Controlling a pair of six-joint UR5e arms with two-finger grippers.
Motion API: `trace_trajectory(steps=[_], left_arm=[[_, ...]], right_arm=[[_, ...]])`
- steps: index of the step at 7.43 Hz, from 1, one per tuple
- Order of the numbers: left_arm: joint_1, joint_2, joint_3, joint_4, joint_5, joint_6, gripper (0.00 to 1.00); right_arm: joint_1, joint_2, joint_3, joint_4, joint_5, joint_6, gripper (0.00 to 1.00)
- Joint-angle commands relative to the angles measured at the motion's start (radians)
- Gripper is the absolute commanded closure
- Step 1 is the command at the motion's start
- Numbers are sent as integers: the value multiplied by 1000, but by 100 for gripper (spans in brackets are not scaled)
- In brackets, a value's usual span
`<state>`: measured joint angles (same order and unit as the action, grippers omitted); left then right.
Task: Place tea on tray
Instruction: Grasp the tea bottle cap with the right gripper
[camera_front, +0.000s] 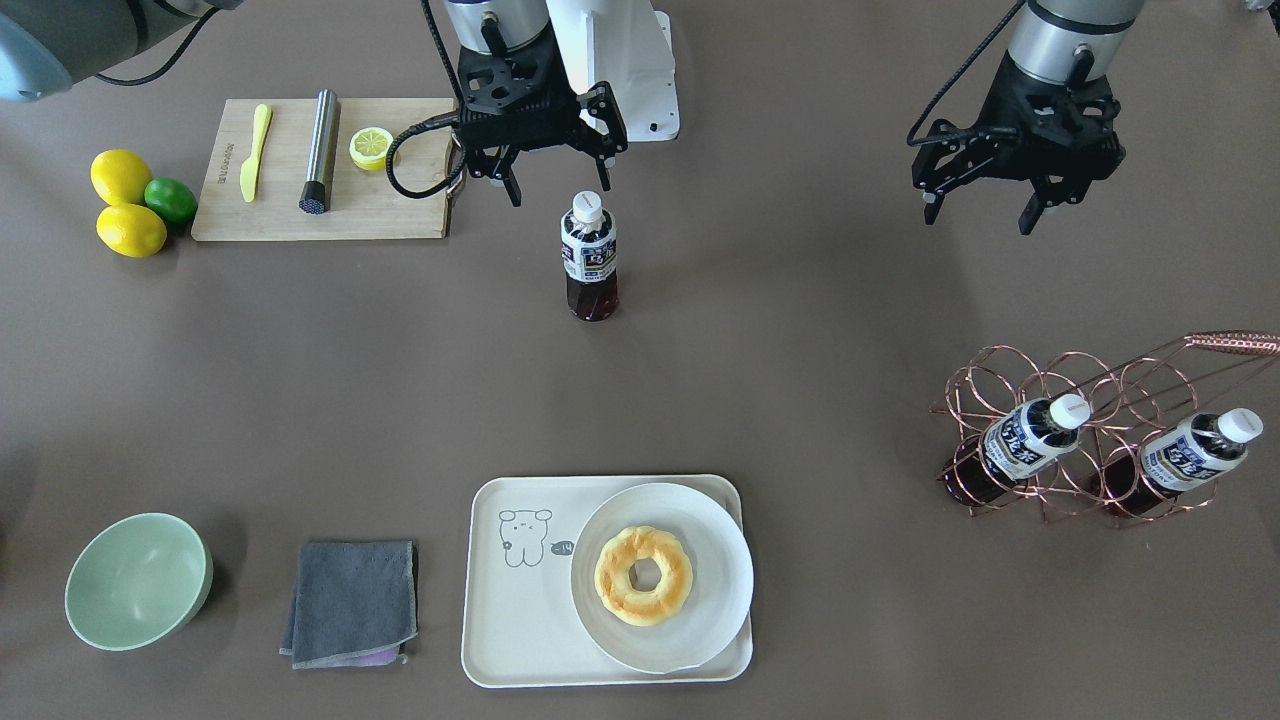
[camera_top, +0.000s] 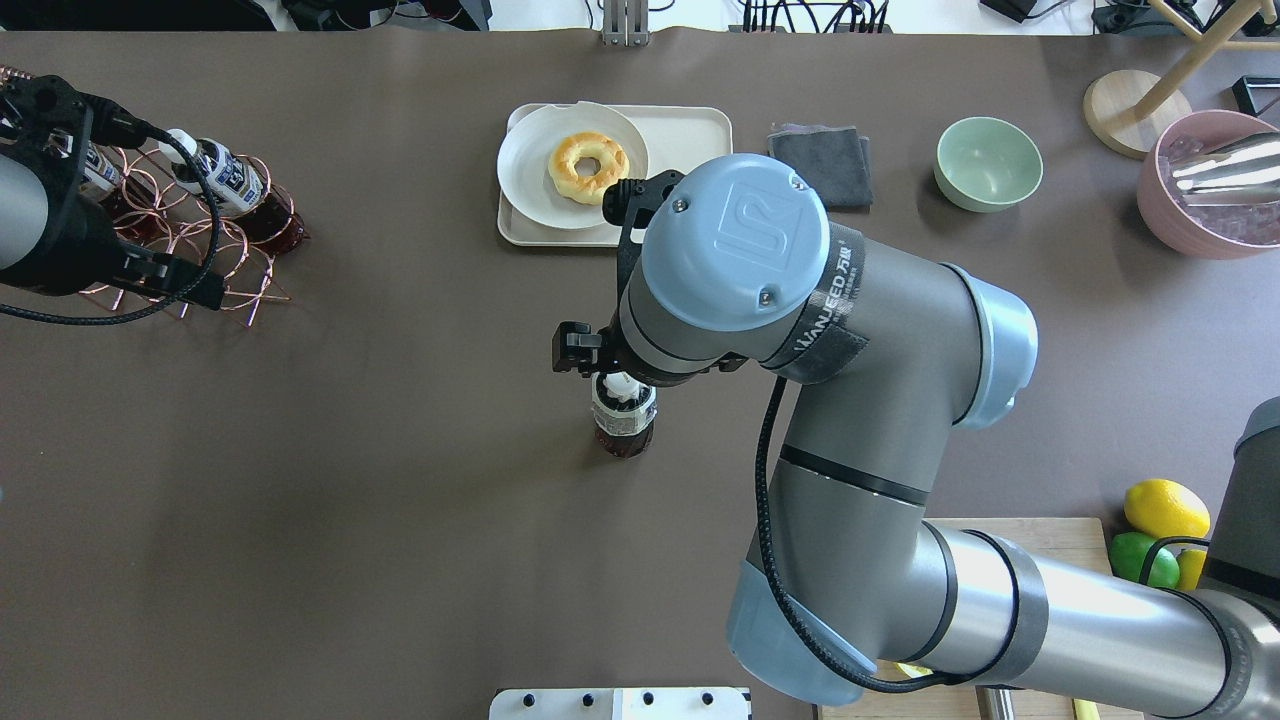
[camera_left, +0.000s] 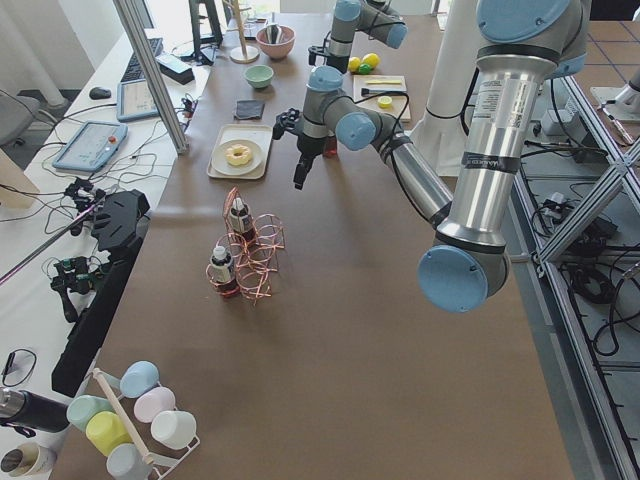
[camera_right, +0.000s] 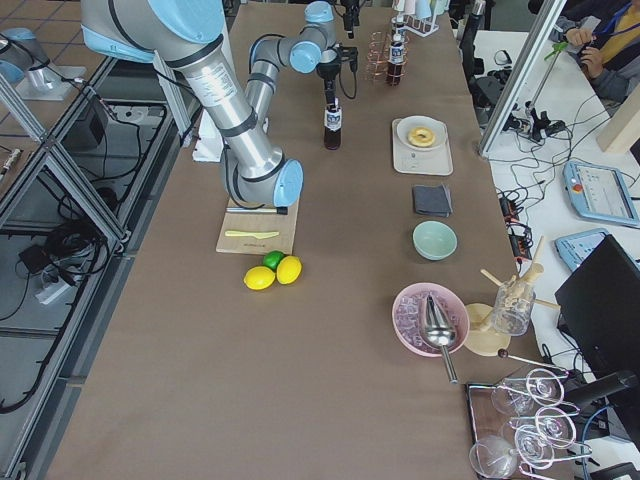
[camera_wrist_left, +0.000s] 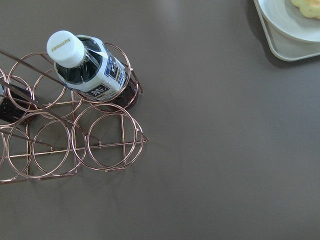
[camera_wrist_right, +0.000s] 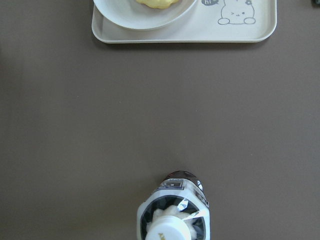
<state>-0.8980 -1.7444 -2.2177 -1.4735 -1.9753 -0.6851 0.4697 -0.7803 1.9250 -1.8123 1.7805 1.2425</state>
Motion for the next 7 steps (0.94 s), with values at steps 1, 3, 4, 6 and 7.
trace_trajectory(steps=[1, 3, 4, 6, 7], left_arm=[[-1, 5, -3, -11, -2, -4, 3], [-1, 3, -14, -11, -2, -23, 3], [-1, 5, -17, -11, -2, -27, 3], [-1, 5, -19, -11, 0, -30, 3], [-1, 5, -19, -11, 0, -30, 3]], right_arm=[[-17, 51, -21, -85, -4, -2, 21], [-20, 62, -41, -102, -18, -2, 25], [-29, 64, -49, -102, -33, -2, 25], [-37, 70, -58, -101, -46, -2, 26], [-39, 69, -61, -101, -52, -2, 31]])
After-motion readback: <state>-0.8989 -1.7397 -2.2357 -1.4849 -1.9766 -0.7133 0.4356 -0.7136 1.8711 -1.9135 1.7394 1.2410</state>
